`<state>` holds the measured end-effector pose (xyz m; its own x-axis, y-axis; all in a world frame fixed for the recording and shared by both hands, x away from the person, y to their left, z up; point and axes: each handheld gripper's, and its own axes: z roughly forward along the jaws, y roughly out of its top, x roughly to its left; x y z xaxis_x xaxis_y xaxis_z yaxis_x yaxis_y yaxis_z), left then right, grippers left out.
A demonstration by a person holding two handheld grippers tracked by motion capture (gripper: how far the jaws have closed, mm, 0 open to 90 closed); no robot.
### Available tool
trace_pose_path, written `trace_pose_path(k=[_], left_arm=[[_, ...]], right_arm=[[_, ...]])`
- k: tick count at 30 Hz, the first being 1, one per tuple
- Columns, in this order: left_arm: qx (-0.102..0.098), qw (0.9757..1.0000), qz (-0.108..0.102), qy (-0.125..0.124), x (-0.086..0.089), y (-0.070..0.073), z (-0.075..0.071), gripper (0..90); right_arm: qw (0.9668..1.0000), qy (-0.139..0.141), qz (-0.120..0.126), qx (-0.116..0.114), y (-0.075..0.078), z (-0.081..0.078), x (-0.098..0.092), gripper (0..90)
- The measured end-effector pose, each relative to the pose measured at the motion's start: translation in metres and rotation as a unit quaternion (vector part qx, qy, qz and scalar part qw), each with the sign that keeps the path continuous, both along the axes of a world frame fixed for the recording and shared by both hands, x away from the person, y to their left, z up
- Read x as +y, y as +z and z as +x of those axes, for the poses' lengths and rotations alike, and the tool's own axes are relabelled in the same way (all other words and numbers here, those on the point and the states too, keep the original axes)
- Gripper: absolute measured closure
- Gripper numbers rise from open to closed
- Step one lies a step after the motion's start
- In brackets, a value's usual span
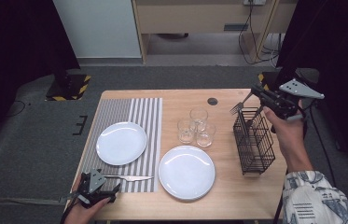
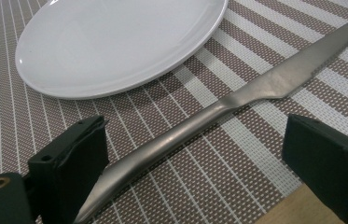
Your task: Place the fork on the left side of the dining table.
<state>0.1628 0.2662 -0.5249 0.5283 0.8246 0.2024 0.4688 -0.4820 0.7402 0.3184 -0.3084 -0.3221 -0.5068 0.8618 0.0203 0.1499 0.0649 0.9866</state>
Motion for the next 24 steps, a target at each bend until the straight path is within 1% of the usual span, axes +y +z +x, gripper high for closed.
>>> trace_pose_path(k=[10,14,20,24], left_arm=[[0.000,1.0000,0.004,-0.002,0.000,0.000,0.000,6.7],[0.000,1.0000,0.002,-0.002,0.000,0.000,0.000,6.7],[0.000,1.0000,0.002,-0.001,0.000,0.000,0.000,6.7],[0.000,1.0000,0.002,-0.002,0.000,0.000,0.000,6.7]], right_arm=[[0.9999,0.009,0.001,0.005,-0.002,0.002,0.007,87.0],[0.9999,0.012,0.002,0.005,-0.002,0.003,0.009,87.0],[0.9997,0.023,0.003,0.006,-0.003,0.004,0.013,87.0],[0.9994,0.032,0.010,0.007,-0.003,0.004,0.017,87.0]])
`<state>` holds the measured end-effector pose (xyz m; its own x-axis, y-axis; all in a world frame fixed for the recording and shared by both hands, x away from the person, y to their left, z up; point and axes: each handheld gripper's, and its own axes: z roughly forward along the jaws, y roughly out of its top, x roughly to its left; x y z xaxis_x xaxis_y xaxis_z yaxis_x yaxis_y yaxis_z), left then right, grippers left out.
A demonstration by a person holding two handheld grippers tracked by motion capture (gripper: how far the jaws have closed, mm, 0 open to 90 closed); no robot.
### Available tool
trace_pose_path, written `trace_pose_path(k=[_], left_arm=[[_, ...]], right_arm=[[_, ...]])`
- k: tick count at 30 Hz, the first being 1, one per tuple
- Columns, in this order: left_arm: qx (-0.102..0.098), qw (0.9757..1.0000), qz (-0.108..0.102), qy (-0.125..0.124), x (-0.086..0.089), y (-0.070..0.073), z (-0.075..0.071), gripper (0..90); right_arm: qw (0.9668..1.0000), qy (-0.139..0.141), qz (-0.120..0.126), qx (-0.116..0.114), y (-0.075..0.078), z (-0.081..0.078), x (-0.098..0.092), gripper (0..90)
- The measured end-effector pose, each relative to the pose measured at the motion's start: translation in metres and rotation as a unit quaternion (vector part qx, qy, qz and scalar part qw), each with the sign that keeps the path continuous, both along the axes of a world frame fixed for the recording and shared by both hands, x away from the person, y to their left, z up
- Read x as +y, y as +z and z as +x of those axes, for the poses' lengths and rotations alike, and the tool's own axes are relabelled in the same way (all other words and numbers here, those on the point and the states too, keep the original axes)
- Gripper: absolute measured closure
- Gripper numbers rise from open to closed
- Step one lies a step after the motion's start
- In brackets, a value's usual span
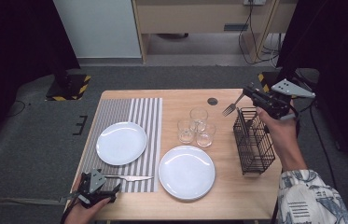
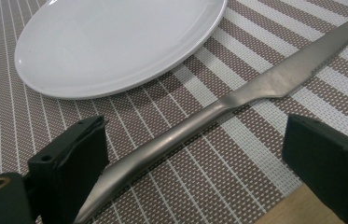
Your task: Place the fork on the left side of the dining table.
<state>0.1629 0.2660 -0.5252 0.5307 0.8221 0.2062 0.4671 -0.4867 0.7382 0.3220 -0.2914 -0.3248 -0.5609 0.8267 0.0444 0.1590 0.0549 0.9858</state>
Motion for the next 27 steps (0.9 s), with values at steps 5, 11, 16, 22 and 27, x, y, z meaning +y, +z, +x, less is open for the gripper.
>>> trace_pose_path(k=[5,11,16,22,27], left_arm=[[0.000,1.0000,-0.001,0.000,0.000,0.000,0.000,6.7],[0.000,1.0000,0.000,0.000,0.000,0.000,0.000,6.7],[0.000,1.0000,0.001,0.000,0.000,0.000,0.000,6.7],[0.000,1.0000,0.001,0.000,0.000,0.000,0.000,6.7],[0.000,1.0000,0.002,-0.001,0.000,0.000,0.000,6.7]], right_arm=[[0.9999,0.012,0.001,-0.002,0.000,0.000,0.002,87.0],[0.9996,0.029,0.003,0.001,0.000,-0.001,0.007,87.0],[0.9993,0.037,0.005,0.001,0.000,-0.002,0.010,87.0],[0.9989,0.047,0.004,0.002,0.000,-0.003,0.016,87.0],[0.9985,0.055,0.000,0.004,-0.001,-0.004,0.020,87.0]])
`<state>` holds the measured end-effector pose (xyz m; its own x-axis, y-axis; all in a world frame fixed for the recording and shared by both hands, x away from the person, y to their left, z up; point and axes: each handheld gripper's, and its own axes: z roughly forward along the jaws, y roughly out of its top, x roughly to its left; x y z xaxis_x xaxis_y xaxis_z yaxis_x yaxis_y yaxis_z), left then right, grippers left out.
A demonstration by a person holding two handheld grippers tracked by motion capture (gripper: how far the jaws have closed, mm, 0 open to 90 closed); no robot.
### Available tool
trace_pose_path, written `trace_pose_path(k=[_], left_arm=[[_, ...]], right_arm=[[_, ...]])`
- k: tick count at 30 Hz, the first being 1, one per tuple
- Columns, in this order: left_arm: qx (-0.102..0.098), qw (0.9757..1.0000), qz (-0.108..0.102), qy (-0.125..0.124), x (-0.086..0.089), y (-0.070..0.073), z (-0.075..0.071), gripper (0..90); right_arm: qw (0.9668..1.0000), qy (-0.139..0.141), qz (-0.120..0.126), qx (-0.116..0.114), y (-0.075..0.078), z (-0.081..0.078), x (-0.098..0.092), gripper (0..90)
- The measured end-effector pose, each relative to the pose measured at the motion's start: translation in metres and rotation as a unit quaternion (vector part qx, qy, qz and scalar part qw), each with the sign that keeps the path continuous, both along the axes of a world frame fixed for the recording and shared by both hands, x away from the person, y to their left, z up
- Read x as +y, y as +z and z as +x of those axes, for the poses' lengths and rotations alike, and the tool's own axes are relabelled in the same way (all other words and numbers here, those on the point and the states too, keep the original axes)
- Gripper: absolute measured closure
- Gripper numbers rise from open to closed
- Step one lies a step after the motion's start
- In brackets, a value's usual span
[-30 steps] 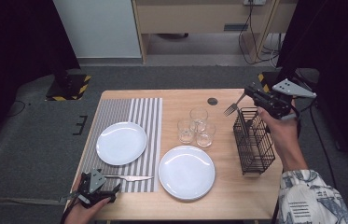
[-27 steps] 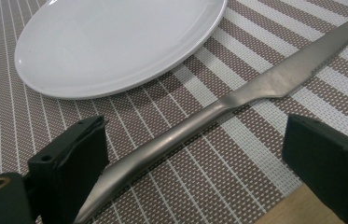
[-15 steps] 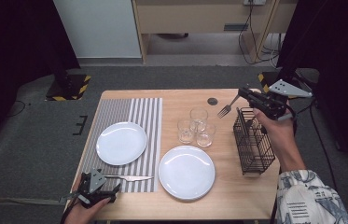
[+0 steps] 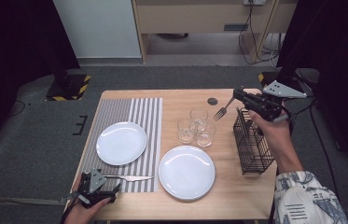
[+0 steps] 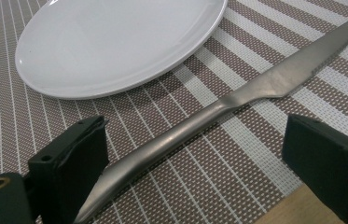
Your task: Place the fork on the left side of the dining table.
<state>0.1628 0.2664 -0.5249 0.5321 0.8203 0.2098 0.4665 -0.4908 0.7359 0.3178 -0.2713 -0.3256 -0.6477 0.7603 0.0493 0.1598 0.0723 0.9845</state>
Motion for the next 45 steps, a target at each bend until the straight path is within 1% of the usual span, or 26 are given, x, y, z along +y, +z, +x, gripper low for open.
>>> trace_pose_path(k=[8,26,35,45], left_arm=[[0.000,1.0000,0.000,0.001,0.000,0.000,0.000,6.7],[0.000,1.0000,0.000,0.001,0.000,0.000,0.000,6.7],[0.000,1.0000,0.000,0.000,0.000,0.000,0.000,6.7],[-0.004,1.0000,-0.002,0.002,0.000,0.001,0.000,6.6]], right_arm=[[0.9998,0.020,0.004,0.004,-0.001,-0.003,0.007,87.0],[0.9996,0.027,0.003,0.009,-0.005,-0.004,0.014,87.0],[0.9993,0.035,0.003,0.011,-0.005,-0.008,0.023,86.9],[0.9985,0.053,0.003,0.012,-0.006,-0.014,0.040,87.0]])
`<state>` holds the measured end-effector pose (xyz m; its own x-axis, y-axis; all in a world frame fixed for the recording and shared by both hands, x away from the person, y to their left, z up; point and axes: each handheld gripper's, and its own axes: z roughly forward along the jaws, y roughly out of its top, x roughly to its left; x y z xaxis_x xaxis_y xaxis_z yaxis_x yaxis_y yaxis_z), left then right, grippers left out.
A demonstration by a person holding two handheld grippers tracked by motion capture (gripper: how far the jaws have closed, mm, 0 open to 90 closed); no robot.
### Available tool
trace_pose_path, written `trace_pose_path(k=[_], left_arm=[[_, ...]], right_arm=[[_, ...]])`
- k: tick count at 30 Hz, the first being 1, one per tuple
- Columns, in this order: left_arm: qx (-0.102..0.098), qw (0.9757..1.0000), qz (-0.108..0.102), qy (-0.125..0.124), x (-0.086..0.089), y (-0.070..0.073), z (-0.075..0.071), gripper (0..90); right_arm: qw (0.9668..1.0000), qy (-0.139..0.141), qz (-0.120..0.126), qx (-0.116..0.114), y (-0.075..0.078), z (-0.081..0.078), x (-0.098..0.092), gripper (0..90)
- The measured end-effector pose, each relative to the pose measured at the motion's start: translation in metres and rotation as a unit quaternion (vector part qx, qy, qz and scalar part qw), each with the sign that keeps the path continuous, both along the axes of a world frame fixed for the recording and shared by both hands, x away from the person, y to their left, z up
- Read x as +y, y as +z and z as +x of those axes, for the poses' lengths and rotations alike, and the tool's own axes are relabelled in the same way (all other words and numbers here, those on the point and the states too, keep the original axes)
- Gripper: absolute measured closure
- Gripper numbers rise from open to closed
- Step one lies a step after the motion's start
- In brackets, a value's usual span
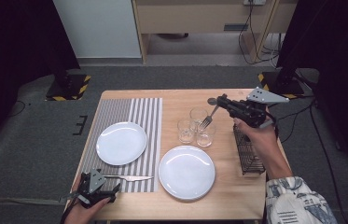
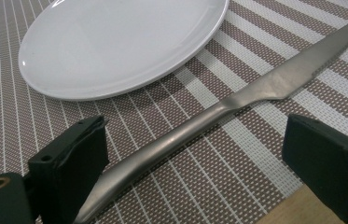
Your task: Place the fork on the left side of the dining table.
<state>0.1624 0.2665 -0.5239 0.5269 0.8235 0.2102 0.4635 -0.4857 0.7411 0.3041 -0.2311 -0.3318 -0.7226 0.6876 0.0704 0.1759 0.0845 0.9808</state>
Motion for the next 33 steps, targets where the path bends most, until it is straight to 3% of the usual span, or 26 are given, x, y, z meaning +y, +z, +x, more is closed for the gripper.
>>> trace_pose_path(k=[33], left_arm=[[-0.003,1.0000,-0.004,-0.005,-0.003,0.002,-0.001,6.6]], right_arm=[[0.9978,0.060,-0.021,0.020,-0.021,-0.004,0.079,86.9]])
